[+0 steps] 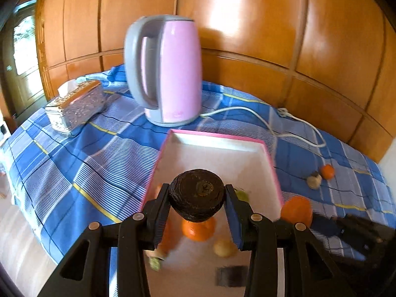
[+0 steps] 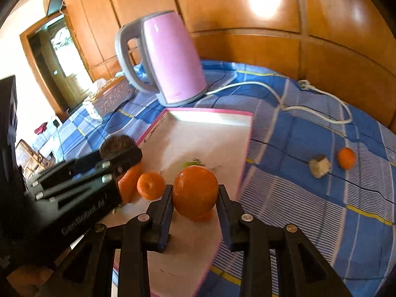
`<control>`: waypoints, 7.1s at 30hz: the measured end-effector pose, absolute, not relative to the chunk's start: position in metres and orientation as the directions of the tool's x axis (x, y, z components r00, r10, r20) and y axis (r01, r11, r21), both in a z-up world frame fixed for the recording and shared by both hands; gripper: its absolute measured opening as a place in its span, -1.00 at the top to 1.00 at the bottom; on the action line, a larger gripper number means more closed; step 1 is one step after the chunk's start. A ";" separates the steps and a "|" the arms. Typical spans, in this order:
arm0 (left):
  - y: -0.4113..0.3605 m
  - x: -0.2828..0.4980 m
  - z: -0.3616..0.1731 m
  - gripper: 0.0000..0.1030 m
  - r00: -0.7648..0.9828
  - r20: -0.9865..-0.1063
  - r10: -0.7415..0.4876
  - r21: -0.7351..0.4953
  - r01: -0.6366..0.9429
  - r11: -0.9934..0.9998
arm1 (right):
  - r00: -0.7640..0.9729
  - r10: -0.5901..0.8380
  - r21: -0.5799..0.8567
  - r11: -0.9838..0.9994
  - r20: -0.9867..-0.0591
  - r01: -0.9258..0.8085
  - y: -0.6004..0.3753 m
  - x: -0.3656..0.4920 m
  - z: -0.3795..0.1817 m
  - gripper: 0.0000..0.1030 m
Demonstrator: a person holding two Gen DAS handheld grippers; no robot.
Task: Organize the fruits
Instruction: 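Lower the dark disc and orange into the tray and open both tools, then withdraw both tools from the tray toward the beige chunk and last orange, then grasp the beige chunk with the left tool while the right tool grasps the orange, then lift the beige chunk and orange off the bedspread with both tools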
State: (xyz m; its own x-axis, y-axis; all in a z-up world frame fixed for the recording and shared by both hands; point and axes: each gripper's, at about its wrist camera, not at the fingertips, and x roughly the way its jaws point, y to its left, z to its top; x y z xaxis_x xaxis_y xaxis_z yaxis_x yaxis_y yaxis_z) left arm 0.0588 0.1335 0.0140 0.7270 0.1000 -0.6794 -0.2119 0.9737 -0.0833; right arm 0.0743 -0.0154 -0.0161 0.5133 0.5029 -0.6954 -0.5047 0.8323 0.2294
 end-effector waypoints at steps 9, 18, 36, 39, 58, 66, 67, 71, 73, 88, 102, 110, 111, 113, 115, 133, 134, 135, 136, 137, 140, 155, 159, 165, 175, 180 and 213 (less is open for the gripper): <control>0.144 0.059 0.015 0.10 0.727 -0.677 0.113 -0.095 -0.238 0.967 | 0.457 0.509 0.258 0.823 -0.729 -0.506 -0.002 0.077 -0.031 0.32; 0.132 0.049 0.025 0.03 0.753 -0.646 0.124 -0.069 -0.219 0.973 | 0.488 0.495 0.269 0.845 -0.718 -0.462 -0.015 0.071 -0.029 0.31; 0.096 0.031 0.037 0.03 0.782 -0.619 0.075 -0.050 -0.134 0.990 | 0.599 0.426 0.235 0.898 -0.678 -0.372 -0.049 0.054 -0.015 0.31; 0.087 0.030 0.035 0.03 0.780 -0.623 0.060 -0.045 -0.113 0.993 | 0.612 0.415 0.234 0.905 -0.673 -0.356 -0.055 0.052 -0.014 0.31; 0.045 0.033 0.028 0.03 0.766 -0.643 0.000 -0.022 -0.019 1.000 | 0.670 0.317 0.247 0.948 -0.671 -0.200 -0.112 0.056 -0.021 0.31; 0.030 0.040 0.024 0.03 0.754 -0.657 -0.015 -0.015 0.007 1.000 | 0.676 0.282 0.258 0.956 -0.681 -0.139 -0.134 0.061 -0.027 0.31; 0.028 0.040 0.024 0.03 0.753 -0.658 -0.016 -0.014 0.010 1.000 | 0.676 0.279 0.258 0.957 -0.682 -0.134 -0.136 0.061 -0.027 0.31; 0.022 0.044 0.021 0.03 0.747 -0.664 -0.023 -0.011 0.022 1.000 | 0.677 0.268 0.263 0.958 -0.685 -0.113 -0.145 0.063 -0.030 0.31; 0.018 0.047 0.020 0.03 0.744 -0.668 -0.026 -0.009 0.027 1.000 | 0.678 0.260 0.263 0.959 -0.687 -0.102 -0.149 0.065 -0.031 0.31; -0.006 0.063 0.008 0.03 0.712 -0.700 -0.047 -0.005 0.061 0.998 | 0.674 0.216 0.260 0.965 -0.706 -0.037 -0.174 0.076 -0.040 0.31; -0.027 0.090 -0.013 0.11 0.653 -0.749 -0.109 -0.046 0.113 0.993 | 0.665 0.185 0.247 0.969 -0.724 -0.001 -0.192 0.092 -0.050 0.31; -0.047 0.120 -0.020 0.18 0.633 -0.758 -0.154 -0.076 0.149 0.986 | 0.671 0.164 0.222 0.975 -0.723 0.002 -0.201 0.110 -0.047 0.31; -0.049 0.124 -0.021 0.18 0.629 -0.761 -0.158 -0.082 0.149 0.986 | 0.672 0.163 0.220 0.975 -0.723 0.001 -0.202 0.112 -0.046 0.31; -0.052 0.134 -0.024 0.18 0.620 -0.768 -0.160 -0.089 0.144 0.986 | 0.669 0.165 0.219 0.976 -0.725 -0.003 -0.204 0.119 -0.047 0.31; -0.055 0.143 -0.028 0.18 0.614 -0.773 -0.158 -0.091 0.139 0.986 | 0.664 0.168 0.222 0.975 -0.729 -0.003 -0.207 0.127 -0.048 0.31; -0.065 0.203 -0.055 -0.08 0.574 -0.790 -0.218 -0.168 0.140 0.976 | 0.616 0.269 0.309 0.950 -0.740 -0.044 -0.210 0.208 -0.065 0.31; -0.066 0.205 -0.057 -0.10 0.569 -0.793 -0.218 -0.166 0.143 0.976 | 0.614 0.270 0.311 0.950 -0.741 -0.043 -0.209 0.211 -0.066 0.31; -0.067 0.207 -0.059 -0.10 0.565 -0.793 -0.227 -0.173 0.150 0.974 | 0.613 0.270 0.309 0.950 -0.743 -0.044 -0.208 0.215 -0.068 0.31; -0.068 0.208 -0.060 -0.10 0.561 -0.795 -0.231 -0.173 0.155 0.973 | 0.609 0.268 0.303 0.952 -0.746 -0.046 -0.205 0.219 -0.070 0.31; -0.070 0.208 -0.061 -0.09 0.560 -0.796 -0.231 -0.168 0.163 0.972 | 0.607 0.273 0.305 0.951 -0.747 -0.053 -0.204 0.222 -0.072 0.25; -0.073 0.210 -0.066 -0.02 0.550 -0.799 -0.244 -0.175 0.175 0.969 | 0.590 0.280 0.295 0.953 -0.757 -0.074 -0.195 0.228 -0.078 0.23; -0.076 0.206 -0.065 0.37 0.552 -0.797 -0.246 -0.165 0.193 0.967 | 0.614 0.220 0.294 0.956 -0.758 0.020 -0.222 0.202 -0.085 0.24; -0.077 0.192 -0.064 0.37 0.548 -0.803 -0.234 -0.149 0.195 0.969 | 0.615 0.195 0.274 0.961 -0.764 0.035 -0.230 0.186 -0.085 0.24; -0.083 0.163 -0.062 0.37 0.546 -0.807 -0.227 -0.131 0.211 0.969 | 0.613 0.168 0.244 0.969 -0.772 0.042 -0.237 0.159 -0.087 0.25; -0.086 0.114 -0.063 0.37 0.578 -0.789 -0.209 -0.103 0.211 0.972 | 0.618 0.102 0.179 0.982 -0.779 0.063 -0.251 0.112 -0.087 0.26; -0.088 0.098 -0.066 0.37 0.613 -0.763 -0.203 -0.087 0.215 0.973 | 0.626 0.043 0.104 0.993 -0.779 0.062 -0.254 0.093 -0.090 0.26; -0.091 0.093 -0.078 0.36 0.654 -0.735 -0.181 -0.062 0.201 0.978 | 0.690 0.026 0.094 0.994 -0.724 0.061 -0.255 0.081 -0.100 0.17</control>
